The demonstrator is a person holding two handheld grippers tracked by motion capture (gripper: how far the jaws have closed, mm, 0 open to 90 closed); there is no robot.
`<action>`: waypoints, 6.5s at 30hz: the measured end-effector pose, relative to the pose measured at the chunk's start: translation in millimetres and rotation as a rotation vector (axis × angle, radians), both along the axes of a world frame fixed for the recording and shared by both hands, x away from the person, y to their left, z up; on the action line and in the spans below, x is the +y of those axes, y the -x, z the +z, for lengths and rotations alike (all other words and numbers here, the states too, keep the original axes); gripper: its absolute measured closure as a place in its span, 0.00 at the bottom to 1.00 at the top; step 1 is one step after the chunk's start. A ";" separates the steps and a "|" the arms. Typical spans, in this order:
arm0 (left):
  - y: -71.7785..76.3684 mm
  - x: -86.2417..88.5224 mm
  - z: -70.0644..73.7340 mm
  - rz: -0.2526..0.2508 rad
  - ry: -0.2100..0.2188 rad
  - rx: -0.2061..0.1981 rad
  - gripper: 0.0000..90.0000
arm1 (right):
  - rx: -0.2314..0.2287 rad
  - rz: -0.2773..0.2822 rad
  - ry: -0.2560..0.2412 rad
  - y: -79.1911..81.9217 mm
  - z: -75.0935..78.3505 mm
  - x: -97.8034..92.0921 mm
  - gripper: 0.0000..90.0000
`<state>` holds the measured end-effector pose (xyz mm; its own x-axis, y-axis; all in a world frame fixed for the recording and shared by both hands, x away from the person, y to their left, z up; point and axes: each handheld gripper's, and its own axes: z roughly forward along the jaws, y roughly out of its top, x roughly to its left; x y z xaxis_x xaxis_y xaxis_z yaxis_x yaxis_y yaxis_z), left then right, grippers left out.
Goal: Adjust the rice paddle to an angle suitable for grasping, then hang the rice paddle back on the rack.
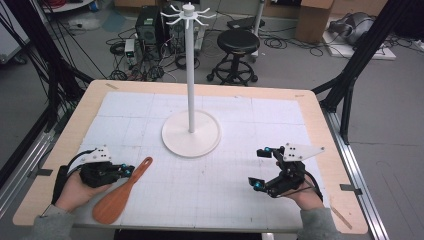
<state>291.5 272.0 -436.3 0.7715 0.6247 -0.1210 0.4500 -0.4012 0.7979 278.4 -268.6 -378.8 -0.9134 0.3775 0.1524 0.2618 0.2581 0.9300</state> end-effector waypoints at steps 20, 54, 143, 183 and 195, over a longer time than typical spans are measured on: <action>-15.1 -4.0 -9.8 0.004 -0.051 0.035 1.00 | -0.006 -0.002 0.001 -0.7 -0.2 -0.2 0.00; 4.6 -58.8 -2.3 -0.207 -0.132 0.051 1.00 | -0.001 0.002 0.015 -1.5 -1.4 1.1 0.00; 22.0 -65.8 -2.1 -0.479 -0.186 0.003 0.39 | 0.017 -0.003 0.023 0.1 -7.7 -5.2 0.00; 28.5 -57.6 2.0 -0.418 -0.198 0.020 0.72 | 0.023 -0.001 0.016 -8.2 -9.9 -2.1 0.00; 28.1 -55.9 6.7 -0.381 -0.201 0.017 0.72 | 0.025 0.003 0.014 -8.6 -9.9 -2.7 0.00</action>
